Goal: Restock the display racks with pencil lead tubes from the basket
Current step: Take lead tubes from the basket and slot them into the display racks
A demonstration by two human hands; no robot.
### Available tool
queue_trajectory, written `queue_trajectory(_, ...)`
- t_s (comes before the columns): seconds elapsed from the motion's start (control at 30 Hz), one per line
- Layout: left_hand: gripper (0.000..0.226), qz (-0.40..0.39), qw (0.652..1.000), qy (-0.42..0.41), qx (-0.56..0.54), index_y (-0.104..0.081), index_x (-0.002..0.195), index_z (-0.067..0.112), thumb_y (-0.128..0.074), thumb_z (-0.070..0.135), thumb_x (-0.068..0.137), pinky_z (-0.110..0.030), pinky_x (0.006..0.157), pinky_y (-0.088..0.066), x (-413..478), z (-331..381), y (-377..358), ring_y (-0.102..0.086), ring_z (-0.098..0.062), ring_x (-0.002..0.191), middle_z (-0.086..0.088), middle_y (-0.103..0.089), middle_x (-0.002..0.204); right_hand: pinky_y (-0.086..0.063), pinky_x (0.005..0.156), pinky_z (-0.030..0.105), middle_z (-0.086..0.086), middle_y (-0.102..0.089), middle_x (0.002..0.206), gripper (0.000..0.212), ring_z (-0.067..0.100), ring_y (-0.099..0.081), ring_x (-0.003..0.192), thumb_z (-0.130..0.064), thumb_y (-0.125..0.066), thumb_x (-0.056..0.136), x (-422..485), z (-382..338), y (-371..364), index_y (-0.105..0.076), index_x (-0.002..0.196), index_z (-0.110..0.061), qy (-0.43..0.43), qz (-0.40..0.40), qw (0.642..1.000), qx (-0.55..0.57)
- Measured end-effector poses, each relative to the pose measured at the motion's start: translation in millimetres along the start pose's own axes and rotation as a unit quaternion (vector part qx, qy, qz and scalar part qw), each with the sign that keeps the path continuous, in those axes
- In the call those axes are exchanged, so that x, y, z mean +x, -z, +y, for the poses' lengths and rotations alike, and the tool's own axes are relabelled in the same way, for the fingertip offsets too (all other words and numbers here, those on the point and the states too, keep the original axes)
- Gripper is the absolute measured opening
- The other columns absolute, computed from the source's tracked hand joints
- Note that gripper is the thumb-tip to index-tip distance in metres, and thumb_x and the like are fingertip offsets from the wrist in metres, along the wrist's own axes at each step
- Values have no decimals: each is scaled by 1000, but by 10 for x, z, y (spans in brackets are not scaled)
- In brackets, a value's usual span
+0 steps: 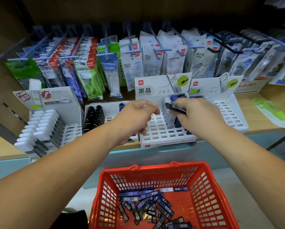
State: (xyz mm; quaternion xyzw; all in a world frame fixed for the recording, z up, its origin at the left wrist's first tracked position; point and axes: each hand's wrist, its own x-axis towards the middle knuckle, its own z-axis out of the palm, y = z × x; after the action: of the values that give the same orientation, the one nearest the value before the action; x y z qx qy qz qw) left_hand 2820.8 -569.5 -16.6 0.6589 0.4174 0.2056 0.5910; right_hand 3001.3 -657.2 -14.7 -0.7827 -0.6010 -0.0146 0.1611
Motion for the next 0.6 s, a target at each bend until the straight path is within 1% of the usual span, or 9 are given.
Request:
queue_trajectory(0.07,36,-14,999,-10,-27,-64,83,17,-58,47,102,-25,45,-33,-49,68,-60,-27,-12,46,6,-31,57,-39,64,35,-4,-57,77,12,31,-61,89,-38,-61,97,-33,-86,54,-56,92,-29,18,-3,1000,-7)
queue_trajectory(0.17,37,-50,996,6,-70,-49,75,21,-60,45,102,-21,43,-19,-138,122,-86,-21,-11,46,1,-35,59,-51,70,36,-5,-66,83,21,24,-63,86,-51,-65,93,-93,-198,32,-64,102,-32,36,-40,998,31)
queue_trajectory(0.27,26,-53,991,26,-118,-57,83,14,-58,29,106,-17,38,-20,-266,117,1,-26,-10,44,-7,-50,65,-49,62,27,-12,-64,64,23,5,-57,60,-45,-83,81,-128,-267,15,-71,89,-27,38,-100,972,211)
queue_trajectory(0.33,20,-43,991,33,-118,-63,88,13,-58,20,106,-16,38,-20,-376,90,127,-28,-9,45,-8,-55,66,-42,52,19,-14,-65,63,26,1,-52,51,-34,-92,74,-177,-333,54,-74,89,-23,9,-138,916,376)
queue_trajectory(0.4,13,-37,993,41,-103,-67,102,6,-59,17,105,-16,38,-20,-505,45,301,-30,-8,45,-6,-59,67,-26,43,23,-4,-63,69,36,9,-39,45,-43,-89,70,-213,-414,61,-73,93,-20,-49,-189,839,508)
queue_trajectory(0.47,19,-30,995,49,-82,-67,111,-1,-62,15,103,-16,36,-21,-658,-27,513,-36,-7,45,-8,-63,73,-13,50,26,9,-63,81,46,16,-31,47,-59,-74,81,-205,-540,14,-67,101,-18,-107,-230,763,594)
queue_trajectory(0.5,15,-27,996,53,-65,-69,108,1,-64,14,101,-16,36,-22,-751,-61,612,-40,-7,47,-9,-65,77,-11,51,27,13,-63,84,45,19,-31,47,-60,-64,90,-194,-622,-16,-62,103,-17,-135,-242,728,627)
queue_trajectory(0.57,5,-18,997,64,-42,-67,98,7,-67,11,98,-17,37,-21,-957,-122,781,-53,-8,54,-12,-71,87,-14,47,22,15,-61,83,31,20,-34,47,-45,-48,100,-179,-808,-82,-52,106,-15,-168,-261,674,670)
queue_trajectory(0.6,6,-3,996,74,-44,-62,98,8,-68,9,97,-17,38,-20,-1058,-158,852,-61,-10,60,-15,-73,92,-16,44,20,14,-61,83,23,20,-36,47,-36,-46,102,-187,-914,-109,-49,106,-14,-170,-271,662,678)
